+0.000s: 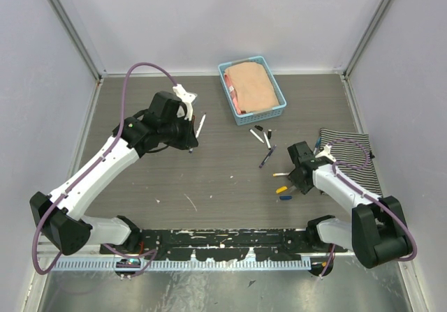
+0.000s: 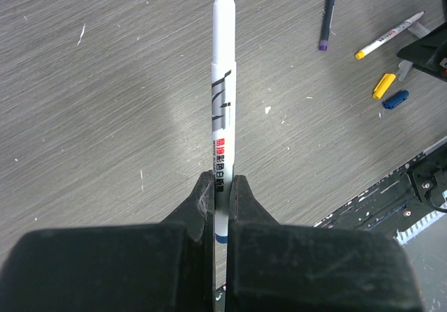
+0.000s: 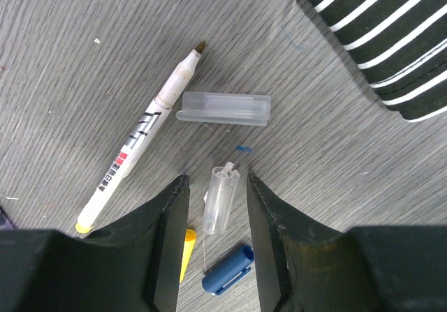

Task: Insert the pens into the pen caps
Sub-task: Insert the pen cap onto the pen.

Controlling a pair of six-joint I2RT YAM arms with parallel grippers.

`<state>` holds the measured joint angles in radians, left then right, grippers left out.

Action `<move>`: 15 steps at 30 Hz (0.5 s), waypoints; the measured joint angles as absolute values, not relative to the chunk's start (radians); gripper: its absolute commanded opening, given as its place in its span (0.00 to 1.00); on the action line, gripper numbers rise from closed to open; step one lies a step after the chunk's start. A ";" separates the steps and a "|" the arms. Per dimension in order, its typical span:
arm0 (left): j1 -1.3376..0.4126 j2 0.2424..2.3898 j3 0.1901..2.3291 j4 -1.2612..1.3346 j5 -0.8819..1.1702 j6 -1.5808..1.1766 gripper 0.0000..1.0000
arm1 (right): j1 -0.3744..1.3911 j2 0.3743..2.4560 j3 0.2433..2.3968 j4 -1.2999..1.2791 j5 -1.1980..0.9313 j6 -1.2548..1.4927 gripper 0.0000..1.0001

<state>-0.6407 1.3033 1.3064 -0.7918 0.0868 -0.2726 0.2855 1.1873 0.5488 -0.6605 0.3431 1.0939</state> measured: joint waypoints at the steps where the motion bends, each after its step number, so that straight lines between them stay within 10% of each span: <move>1: -0.641 1.303 1.306 -0.792 0.087 -0.273 0.00 | 0.286 1.186 0.549 -0.659 0.337 1.094 0.45; 15: -0.641 1.303 1.306 -0.792 0.086 -0.273 0.00 | 0.286 1.187 0.548 -0.661 0.331 1.094 0.31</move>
